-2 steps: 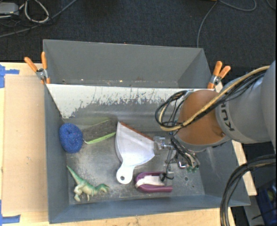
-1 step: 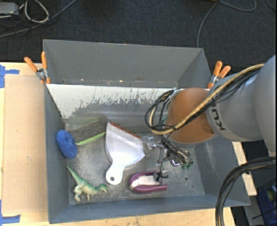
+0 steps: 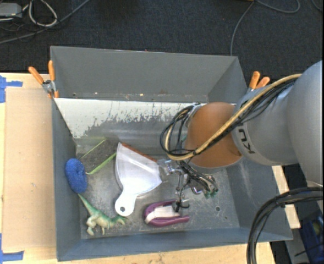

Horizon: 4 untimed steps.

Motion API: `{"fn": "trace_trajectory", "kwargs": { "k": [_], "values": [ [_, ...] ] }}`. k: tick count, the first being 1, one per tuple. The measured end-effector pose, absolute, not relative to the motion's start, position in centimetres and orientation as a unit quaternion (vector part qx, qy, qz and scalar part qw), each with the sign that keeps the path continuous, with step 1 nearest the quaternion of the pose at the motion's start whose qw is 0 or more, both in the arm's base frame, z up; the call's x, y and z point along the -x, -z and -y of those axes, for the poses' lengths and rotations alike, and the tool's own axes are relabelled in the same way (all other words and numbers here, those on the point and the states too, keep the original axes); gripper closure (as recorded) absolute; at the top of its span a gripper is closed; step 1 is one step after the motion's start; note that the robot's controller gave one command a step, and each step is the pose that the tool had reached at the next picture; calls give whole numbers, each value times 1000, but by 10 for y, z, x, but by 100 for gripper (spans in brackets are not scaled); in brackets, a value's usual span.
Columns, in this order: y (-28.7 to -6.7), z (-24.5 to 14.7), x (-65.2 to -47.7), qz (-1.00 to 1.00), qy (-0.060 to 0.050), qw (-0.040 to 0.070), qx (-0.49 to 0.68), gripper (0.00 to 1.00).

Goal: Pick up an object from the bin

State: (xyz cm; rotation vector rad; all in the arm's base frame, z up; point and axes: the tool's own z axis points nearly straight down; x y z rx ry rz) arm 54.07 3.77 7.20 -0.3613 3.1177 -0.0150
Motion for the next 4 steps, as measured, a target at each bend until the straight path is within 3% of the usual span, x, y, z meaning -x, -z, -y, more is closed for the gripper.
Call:
{"fn": "trace_trajectory", "kwargs": {
  "k": [1, 2, 3, 4],
  "values": [
    [-72, -48, -531, -990, 6, 4, 138, 0],
    [-72, -92, -543, -993, 7, 2, 119, 0],
    [-72, -118, -544, -996, 6, 5, 86, 0],
    [-75, -194, -533, -992, 6, 6, 123, 100]
  ]
}}
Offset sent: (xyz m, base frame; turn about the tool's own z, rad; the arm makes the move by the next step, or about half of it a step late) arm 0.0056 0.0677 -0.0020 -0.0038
